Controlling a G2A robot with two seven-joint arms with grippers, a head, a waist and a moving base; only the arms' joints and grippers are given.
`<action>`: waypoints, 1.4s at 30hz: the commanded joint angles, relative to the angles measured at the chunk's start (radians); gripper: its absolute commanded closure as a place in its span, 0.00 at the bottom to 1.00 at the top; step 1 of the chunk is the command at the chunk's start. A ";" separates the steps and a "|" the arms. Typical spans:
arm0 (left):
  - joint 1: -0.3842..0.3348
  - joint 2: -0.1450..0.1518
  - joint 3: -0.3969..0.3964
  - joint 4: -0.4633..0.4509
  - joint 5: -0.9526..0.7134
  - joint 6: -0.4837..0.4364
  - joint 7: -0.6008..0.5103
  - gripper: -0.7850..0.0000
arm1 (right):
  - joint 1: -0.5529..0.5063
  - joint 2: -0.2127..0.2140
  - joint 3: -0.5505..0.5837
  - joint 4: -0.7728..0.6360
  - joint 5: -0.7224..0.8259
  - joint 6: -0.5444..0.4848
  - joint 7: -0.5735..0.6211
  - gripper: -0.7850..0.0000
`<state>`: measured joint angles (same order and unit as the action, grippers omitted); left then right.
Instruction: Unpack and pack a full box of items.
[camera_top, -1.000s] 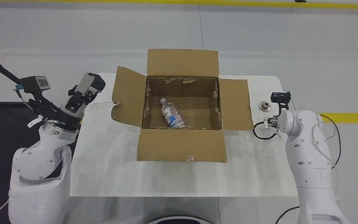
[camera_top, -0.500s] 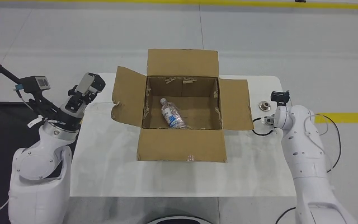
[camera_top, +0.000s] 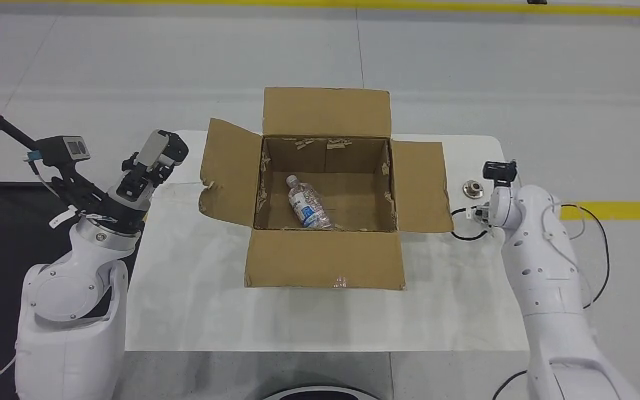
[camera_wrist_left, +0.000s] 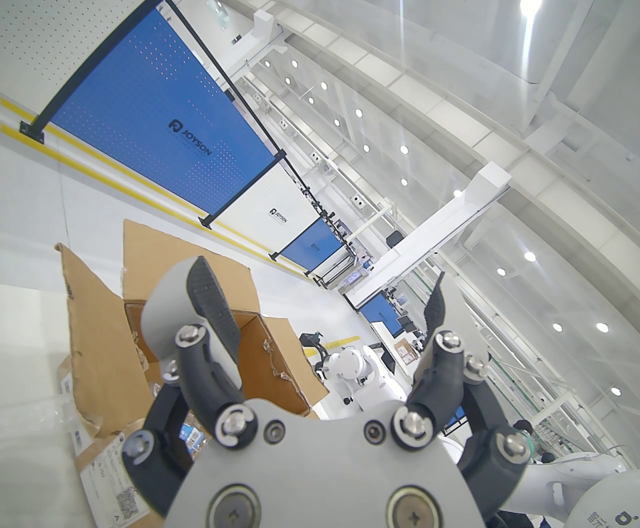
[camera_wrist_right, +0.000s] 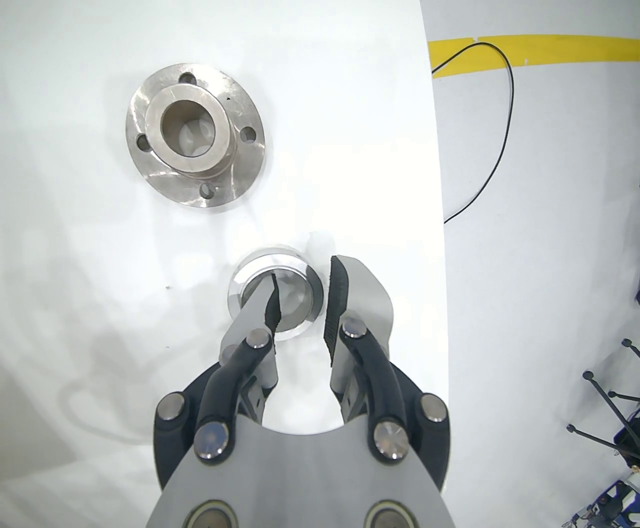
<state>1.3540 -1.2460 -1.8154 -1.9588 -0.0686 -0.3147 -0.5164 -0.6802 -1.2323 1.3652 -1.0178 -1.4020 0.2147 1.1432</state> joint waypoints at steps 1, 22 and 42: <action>0.000 0.000 0.000 0.000 0.000 0.000 0.000 0.00 | -0.003 0.001 0.002 -0.018 -0.011 0.006 0.003 0.57; 0.000 0.000 0.000 0.000 0.000 0.000 0.000 0.00 | -0.194 -0.007 -0.091 -0.833 -0.110 -0.011 -0.059 0.00; 0.000 0.000 0.000 0.000 0.000 0.000 0.000 0.00 | -0.197 -0.037 -0.232 -1.021 -0.151 -0.149 -0.037 0.00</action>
<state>1.3540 -1.2460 -1.8154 -1.9588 -0.0686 -0.3147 -0.5164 -0.8844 -1.2674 1.1400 -2.0389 -1.5516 0.0612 1.0932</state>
